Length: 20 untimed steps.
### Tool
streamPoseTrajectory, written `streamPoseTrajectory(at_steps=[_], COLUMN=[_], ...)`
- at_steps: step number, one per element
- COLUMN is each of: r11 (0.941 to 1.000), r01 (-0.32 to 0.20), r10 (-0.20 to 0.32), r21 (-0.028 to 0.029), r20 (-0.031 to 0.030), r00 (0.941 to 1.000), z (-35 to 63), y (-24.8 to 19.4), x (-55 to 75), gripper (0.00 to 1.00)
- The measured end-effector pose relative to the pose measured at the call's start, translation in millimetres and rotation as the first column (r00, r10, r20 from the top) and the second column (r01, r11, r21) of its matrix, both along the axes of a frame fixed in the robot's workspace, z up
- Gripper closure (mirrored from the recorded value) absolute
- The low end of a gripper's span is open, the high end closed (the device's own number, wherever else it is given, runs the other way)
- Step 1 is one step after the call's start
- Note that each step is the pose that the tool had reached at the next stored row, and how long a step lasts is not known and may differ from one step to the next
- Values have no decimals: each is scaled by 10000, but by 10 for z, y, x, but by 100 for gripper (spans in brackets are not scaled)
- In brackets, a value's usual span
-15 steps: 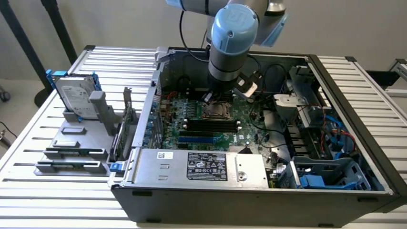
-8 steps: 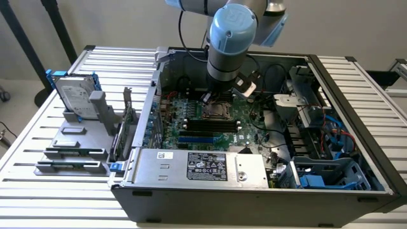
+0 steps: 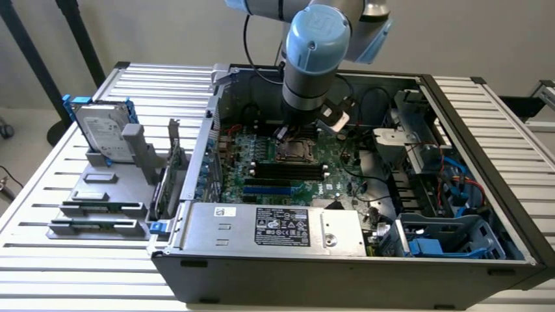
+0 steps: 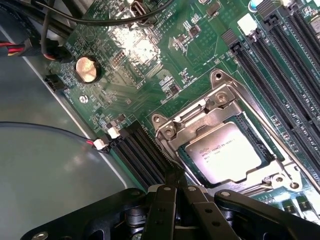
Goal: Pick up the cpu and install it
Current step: 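Install the first cpu locking lever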
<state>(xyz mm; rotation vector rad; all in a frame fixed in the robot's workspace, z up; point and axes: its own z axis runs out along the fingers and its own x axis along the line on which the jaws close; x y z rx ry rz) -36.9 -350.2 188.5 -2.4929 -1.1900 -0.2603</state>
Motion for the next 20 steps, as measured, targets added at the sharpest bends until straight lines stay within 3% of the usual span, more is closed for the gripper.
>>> streamPoseTrajectory(at_steps=[5, 20], r11=[10000, 9997], r01=[-37, -220], r10=[37, 220], r21=[-64, -63], r20=[0, -1], r00=[10000, 9998], z=[0, 2], y=[2, 3], x=[0, 90], gripper=[89, 89])
